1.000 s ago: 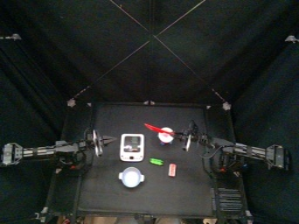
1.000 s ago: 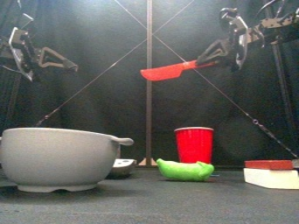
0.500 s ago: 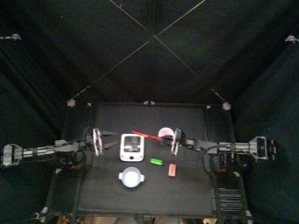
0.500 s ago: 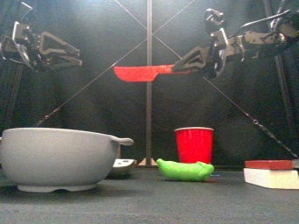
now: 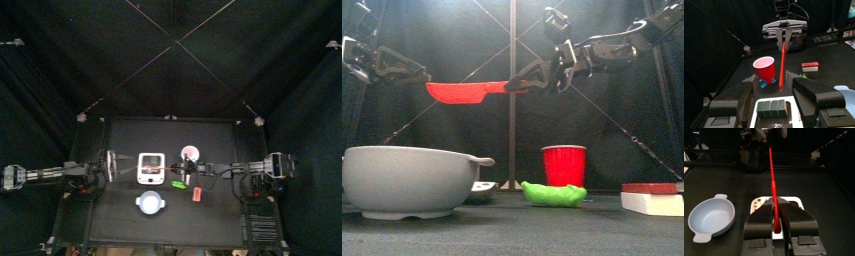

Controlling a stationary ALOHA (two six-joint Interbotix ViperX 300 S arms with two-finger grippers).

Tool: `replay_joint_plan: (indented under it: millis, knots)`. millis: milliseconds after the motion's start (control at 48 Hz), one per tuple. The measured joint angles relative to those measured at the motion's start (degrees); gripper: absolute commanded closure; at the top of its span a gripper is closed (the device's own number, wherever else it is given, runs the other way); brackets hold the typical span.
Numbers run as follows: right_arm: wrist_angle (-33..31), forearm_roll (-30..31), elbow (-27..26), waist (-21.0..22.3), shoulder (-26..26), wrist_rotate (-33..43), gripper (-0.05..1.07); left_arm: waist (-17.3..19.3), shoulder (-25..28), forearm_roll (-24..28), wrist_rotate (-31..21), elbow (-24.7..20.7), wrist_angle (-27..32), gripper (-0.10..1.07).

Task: Cut sushi roll

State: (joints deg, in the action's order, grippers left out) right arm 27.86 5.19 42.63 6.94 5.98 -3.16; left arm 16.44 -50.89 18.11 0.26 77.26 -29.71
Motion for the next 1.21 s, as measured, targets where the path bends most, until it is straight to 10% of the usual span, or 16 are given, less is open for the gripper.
replay_joint_plan:
  millis: [375,792,1208]
  knots:
    - [-1.4,0.4,-0.3,-0.4,-0.5,0.0,0.72,-1.4,3.4,0.7,-1.5,-2.5,3.6,0.12]
    - [-4.5,-0.5,-0.4,0.3,-0.3,0.1,0.72,-5.4,3.6,-4.7,-1.9,-22.8,45.7,0.12]
    - [-4.4,-0.5,-0.4,3.3,1.1,0.1,0.72,-5.8,8.1,-9.8,4.6,-21.0,40.1,0.12]
